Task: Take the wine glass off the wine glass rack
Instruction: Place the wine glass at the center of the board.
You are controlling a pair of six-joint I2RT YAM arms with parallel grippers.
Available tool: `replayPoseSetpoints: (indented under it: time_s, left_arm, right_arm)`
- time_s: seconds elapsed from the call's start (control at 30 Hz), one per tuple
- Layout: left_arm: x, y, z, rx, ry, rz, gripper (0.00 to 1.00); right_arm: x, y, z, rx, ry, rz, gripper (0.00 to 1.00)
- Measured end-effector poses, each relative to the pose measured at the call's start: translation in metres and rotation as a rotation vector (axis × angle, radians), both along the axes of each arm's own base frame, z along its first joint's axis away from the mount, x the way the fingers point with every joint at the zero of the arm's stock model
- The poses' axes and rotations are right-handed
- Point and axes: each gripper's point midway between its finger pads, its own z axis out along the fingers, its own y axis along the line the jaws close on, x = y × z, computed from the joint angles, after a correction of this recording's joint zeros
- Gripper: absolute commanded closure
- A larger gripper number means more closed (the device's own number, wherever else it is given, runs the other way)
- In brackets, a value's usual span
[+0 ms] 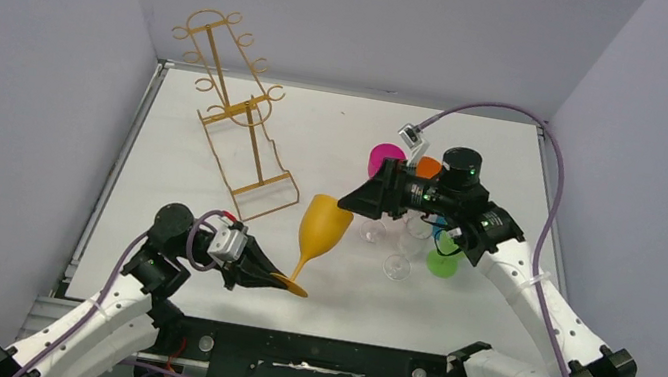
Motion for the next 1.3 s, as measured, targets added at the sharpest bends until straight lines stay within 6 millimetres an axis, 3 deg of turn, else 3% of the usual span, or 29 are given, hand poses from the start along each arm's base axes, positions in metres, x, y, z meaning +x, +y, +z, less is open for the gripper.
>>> replayPoseSetpoints:
  time_s: [0.37,0.53,0.6,0.73,0.9,1.0,1.07,1.3]
  left_arm:
    - [-0.002,0.001,0.008,-0.021,-0.039,-0.003,1.00]
    - [0.000,0.000,0.007,-0.021,-0.052,-0.002,1.00]
    - [0.001,0.000,0.006,-0.017,-0.049,-0.002,1.00]
    - [0.001,0.000,0.003,-0.011,-0.055,-0.015,1.00]
    - [0.000,0.000,0.000,0.000,-0.060,-0.016,1.00]
    - [0.001,0.000,-0.002,0.005,-0.062,-0.010,1.00]
    - [0.002,0.001,-0.003,0.009,-0.060,0.000,0.83]
    - [0.012,0.003,-0.007,0.033,-0.022,0.090,0.51]
  right_arm:
    - [-0.011,0.031,-0.009,0.005,0.064,0.138,0.28]
    - [-0.016,0.033,-0.004,0.027,0.068,0.178,0.39]
    - [-0.021,0.034,-0.001,0.044,0.069,0.206,0.48]
    - [-0.026,0.035,0.005,0.067,0.064,0.244,0.79]
    - [-0.026,0.039,0.010,0.095,0.062,0.268,0.98]
    - [-0.027,0.039,0.012,0.106,0.079,0.272,1.00]
    - [-0.026,0.039,0.012,0.106,0.084,0.268,1.00]
    - [-0.021,0.042,0.002,0.064,0.076,0.213,1.00]
